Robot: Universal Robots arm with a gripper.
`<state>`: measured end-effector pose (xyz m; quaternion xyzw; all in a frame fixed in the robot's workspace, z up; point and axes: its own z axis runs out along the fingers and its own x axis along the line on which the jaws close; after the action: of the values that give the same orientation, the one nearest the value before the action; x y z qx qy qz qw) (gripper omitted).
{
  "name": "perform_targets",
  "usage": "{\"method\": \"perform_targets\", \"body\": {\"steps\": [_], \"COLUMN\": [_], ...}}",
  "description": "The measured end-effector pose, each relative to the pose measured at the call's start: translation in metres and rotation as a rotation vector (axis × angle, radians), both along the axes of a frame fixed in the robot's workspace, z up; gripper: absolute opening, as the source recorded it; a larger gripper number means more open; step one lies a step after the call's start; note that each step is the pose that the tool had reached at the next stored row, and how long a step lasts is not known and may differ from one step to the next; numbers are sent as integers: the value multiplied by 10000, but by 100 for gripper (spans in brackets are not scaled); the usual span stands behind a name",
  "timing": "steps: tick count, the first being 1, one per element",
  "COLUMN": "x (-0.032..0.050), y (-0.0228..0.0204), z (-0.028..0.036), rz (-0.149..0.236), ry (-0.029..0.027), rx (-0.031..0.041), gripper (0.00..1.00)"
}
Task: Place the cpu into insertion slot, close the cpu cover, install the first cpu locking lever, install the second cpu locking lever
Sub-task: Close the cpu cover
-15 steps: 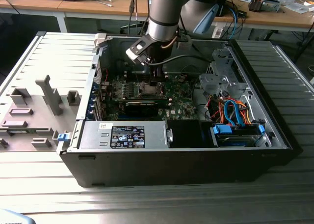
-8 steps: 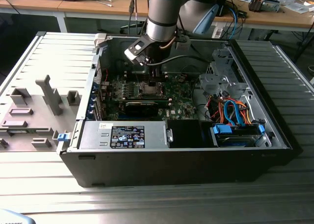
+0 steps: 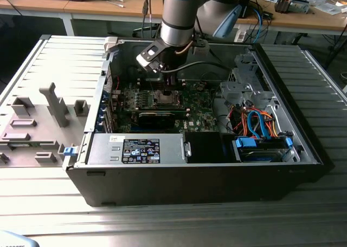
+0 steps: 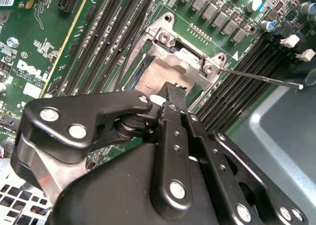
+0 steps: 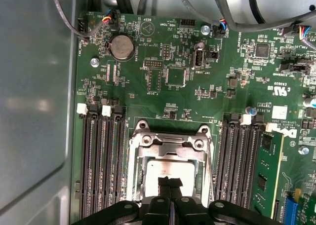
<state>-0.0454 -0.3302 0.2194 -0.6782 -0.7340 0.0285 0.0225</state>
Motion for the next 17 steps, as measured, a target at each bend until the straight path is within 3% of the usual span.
{"method": "perform_targets", "body": {"steps": [13,17], "x": [-139,-165], "y": [0,0], "z": [-53,-100], "rz": [0,1], "ry": [0,0], "rx": [-1,0], "gripper": [11,11]}}
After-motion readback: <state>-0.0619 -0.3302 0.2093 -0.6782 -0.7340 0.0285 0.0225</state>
